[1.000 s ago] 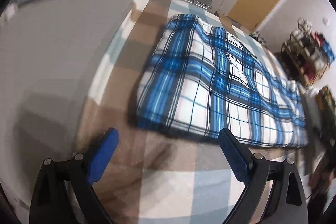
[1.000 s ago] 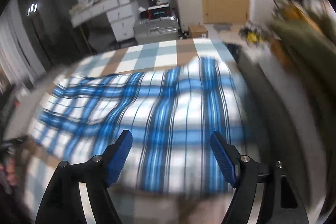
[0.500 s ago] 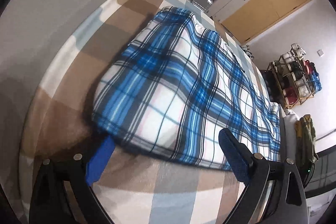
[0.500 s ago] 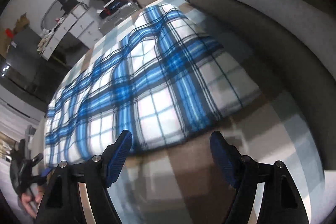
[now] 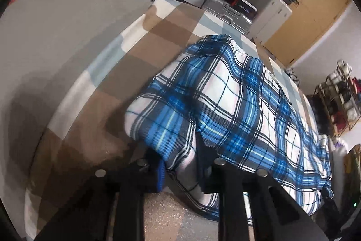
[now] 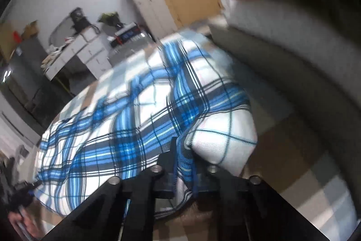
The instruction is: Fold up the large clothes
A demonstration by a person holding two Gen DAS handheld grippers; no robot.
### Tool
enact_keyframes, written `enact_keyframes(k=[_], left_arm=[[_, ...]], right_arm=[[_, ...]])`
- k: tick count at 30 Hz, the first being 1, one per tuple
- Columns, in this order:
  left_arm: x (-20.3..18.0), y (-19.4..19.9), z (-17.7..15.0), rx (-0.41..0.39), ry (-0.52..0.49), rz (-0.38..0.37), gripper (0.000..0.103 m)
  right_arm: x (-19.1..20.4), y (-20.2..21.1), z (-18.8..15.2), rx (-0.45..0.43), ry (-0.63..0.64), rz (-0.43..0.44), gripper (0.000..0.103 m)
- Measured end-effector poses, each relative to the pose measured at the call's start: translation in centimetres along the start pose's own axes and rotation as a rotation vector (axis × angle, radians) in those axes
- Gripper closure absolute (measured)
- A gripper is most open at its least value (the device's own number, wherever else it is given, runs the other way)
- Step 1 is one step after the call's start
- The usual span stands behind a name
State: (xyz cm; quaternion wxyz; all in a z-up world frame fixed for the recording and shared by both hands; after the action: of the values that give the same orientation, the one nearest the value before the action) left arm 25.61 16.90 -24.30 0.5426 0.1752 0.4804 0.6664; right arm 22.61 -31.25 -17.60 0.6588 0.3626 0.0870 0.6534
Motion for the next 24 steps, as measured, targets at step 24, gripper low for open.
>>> enact_keyframes(k=[24], left_arm=[[8.4, 11.1, -9.4, -0.056, 0.012, 0.044, 0.088]], right_arm=[[2.8, 6.7, -9.0, 0.331, 0.271, 0.096, 0.083]])
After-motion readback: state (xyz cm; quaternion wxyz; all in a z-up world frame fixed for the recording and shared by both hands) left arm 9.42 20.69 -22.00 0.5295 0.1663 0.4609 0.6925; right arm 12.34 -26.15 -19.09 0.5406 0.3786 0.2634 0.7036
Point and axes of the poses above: each gripper's, at about its wrist camera, not at the fingertips, and y roughly against the way its jaws point, x to its left, z to its top, the point moved 7 cm from there along -y, roughly the way its jaws point, and after that the axes turned 6 degrees about z, right-handed, at the moved point
